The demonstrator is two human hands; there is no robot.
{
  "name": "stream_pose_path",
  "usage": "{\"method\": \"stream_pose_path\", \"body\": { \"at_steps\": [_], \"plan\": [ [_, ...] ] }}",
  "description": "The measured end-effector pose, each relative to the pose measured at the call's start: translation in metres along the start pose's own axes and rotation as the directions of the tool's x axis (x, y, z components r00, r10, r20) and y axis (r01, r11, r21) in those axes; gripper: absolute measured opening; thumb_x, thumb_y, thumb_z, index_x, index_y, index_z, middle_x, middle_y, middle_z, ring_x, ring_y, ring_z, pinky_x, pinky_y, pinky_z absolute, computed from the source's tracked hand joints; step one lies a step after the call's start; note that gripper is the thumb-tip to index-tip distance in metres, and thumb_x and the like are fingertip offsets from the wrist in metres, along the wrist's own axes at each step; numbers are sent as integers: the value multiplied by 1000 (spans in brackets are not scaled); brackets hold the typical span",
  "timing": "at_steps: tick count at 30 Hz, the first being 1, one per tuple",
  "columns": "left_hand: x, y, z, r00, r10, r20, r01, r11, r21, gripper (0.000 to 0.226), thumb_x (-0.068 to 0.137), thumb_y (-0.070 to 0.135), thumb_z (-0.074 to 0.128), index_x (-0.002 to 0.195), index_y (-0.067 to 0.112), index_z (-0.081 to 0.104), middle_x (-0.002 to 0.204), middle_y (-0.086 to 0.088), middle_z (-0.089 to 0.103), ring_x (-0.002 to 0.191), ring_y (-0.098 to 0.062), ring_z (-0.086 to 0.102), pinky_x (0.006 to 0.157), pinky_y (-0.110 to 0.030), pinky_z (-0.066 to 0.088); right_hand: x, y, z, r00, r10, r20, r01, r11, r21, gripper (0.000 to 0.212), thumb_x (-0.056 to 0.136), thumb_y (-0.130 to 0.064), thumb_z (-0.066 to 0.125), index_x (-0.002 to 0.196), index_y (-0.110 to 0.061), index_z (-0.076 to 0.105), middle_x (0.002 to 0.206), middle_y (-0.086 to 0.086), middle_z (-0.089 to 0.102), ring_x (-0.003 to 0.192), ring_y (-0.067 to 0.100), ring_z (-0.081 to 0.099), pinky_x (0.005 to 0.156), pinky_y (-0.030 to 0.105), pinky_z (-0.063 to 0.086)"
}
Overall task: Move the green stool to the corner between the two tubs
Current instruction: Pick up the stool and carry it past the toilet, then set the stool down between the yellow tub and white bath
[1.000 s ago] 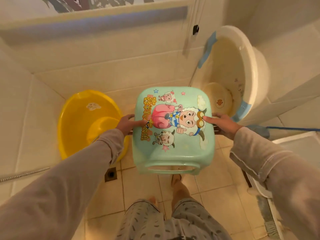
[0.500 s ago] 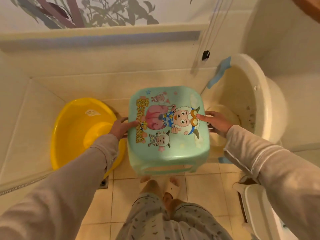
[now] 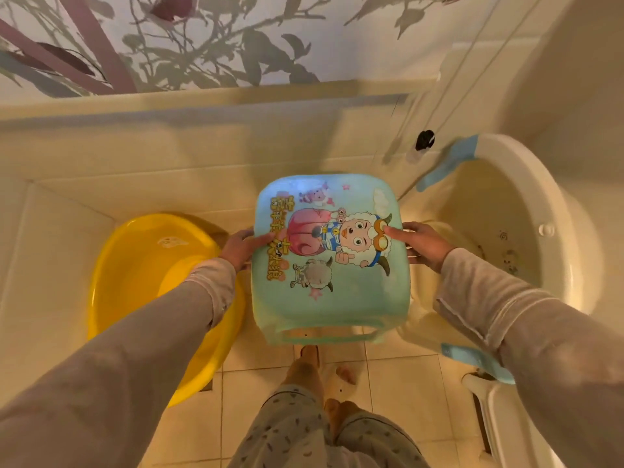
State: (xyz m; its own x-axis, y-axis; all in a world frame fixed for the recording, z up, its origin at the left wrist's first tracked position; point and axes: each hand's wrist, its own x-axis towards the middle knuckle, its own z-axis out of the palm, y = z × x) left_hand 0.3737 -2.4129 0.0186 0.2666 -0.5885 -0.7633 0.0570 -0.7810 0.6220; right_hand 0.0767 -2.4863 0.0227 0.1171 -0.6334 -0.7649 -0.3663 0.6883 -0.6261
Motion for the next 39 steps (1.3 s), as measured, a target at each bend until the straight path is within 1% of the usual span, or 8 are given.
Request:
{"method": "stream_pose_path", "body": {
  "at_steps": [2,5,12,17,20,23,30,39],
  "plan": [
    [15,10,1,1000,-5,6,5,1000,24,45,82,26,62,123,8,56,118,-20,64,87,-22,55,78,-31,44,9,-6,-1,1000,5,-26,-4,1000,20,58,76,-39,68,123,-10,50,101,6,68,80,19,64,67,29,50],
    [35,20,7,999,-8,40,7,999,38,46,82,24,62,124,7,55,125,-21,61,83,-22,56,67,-27,45,21,-6,-7,999,14,-52,-11,999,54,60,75,-38,68,126,-10,49,108,9,66,83,20,63,68,29,51],
    [67,9,31,994,-93,62,88,993,79,60,80,22,64,135,7,44,131,-20,57,118,-37,55,84,-38,44,54,19,-25,994,107,-34,-103,987,121,59,76,-28,70,127,-15,45,109,10,64,84,21,63,66,31,50],
    [115,-19,58,988,-142,55,138,987,81,57,80,24,65,131,6,48,123,-17,62,95,-26,59,80,-33,47,114,52,-33,989,147,-19,-143,978,153,62,74,-24,72,128,-12,44,96,5,66,82,19,64,65,36,53],
    [153,-32,75,990,-133,51,128,988,82,52,79,26,65,127,10,52,107,-11,64,82,-19,60,64,-25,47,158,70,-37,989,148,-17,-144,977,156,63,75,-24,71,130,-11,43,103,8,66,83,19,64,63,35,52],
    [195,-47,88,990,-129,50,126,990,61,50,78,26,66,124,11,55,92,-3,67,76,-14,62,62,-24,47,202,90,-42,988,153,-15,-149,978,148,63,75,-23,71,130,-11,42,95,5,66,80,18,64,61,36,52],
    [253,-89,114,987,-155,51,156,988,-14,49,79,22,67,124,11,53,85,1,67,77,-14,64,68,-28,51,265,124,-51,987,160,-12,-157,981,112,61,75,-21,71,129,-11,45,100,10,66,83,21,64,61,35,53],
    [274,-107,130,969,-229,88,234,971,-42,56,78,12,67,129,8,46,92,-5,67,81,-17,64,69,-30,52,294,133,-69,983,178,32,-179,983,30,66,73,-11,72,132,-12,41,115,20,62,97,32,61,76,44,54]
  ]
}}
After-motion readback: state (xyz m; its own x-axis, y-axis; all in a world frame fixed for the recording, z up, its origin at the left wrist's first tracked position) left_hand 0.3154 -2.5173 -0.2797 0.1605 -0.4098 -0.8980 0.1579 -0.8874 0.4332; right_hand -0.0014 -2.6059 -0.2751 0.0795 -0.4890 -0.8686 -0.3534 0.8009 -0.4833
